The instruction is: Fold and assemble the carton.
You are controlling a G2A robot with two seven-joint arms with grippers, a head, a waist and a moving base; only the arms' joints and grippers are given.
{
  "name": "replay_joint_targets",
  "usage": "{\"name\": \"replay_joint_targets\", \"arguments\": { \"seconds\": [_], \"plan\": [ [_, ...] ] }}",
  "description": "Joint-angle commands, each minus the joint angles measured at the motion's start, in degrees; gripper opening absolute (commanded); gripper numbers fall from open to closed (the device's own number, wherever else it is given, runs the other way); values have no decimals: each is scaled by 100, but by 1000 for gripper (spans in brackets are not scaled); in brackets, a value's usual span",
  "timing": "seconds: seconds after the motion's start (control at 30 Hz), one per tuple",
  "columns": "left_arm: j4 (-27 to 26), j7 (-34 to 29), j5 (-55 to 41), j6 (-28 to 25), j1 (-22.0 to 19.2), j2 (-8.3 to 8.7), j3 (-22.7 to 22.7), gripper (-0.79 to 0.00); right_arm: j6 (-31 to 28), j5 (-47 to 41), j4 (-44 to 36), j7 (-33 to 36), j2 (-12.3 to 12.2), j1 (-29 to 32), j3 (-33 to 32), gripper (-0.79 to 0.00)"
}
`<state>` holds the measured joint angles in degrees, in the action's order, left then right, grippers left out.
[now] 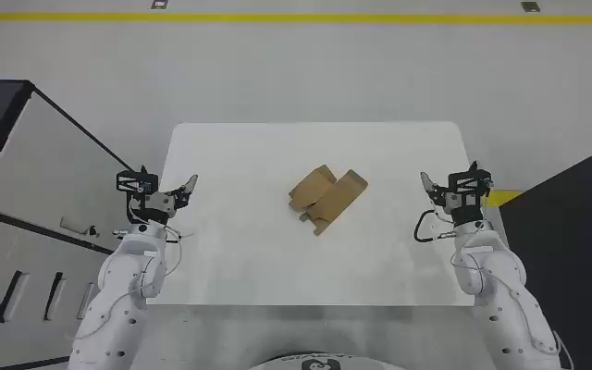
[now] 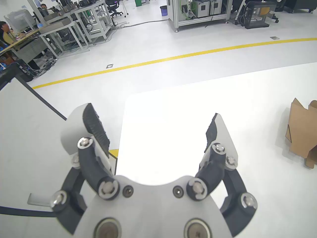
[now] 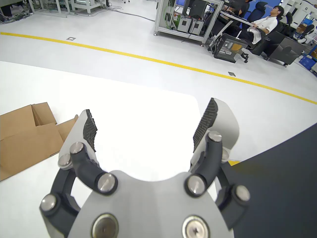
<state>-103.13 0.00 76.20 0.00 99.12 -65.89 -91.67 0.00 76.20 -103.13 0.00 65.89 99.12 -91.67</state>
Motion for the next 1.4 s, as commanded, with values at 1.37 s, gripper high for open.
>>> {"name": "replay_joint_targets", "arguments": {
  "seconds": [1.37],
  "plan": [
    [0,0,0,0,0,0,0,0,-5800,-1955,2470,1427,-322,-2524,234,0]
  ]
}}
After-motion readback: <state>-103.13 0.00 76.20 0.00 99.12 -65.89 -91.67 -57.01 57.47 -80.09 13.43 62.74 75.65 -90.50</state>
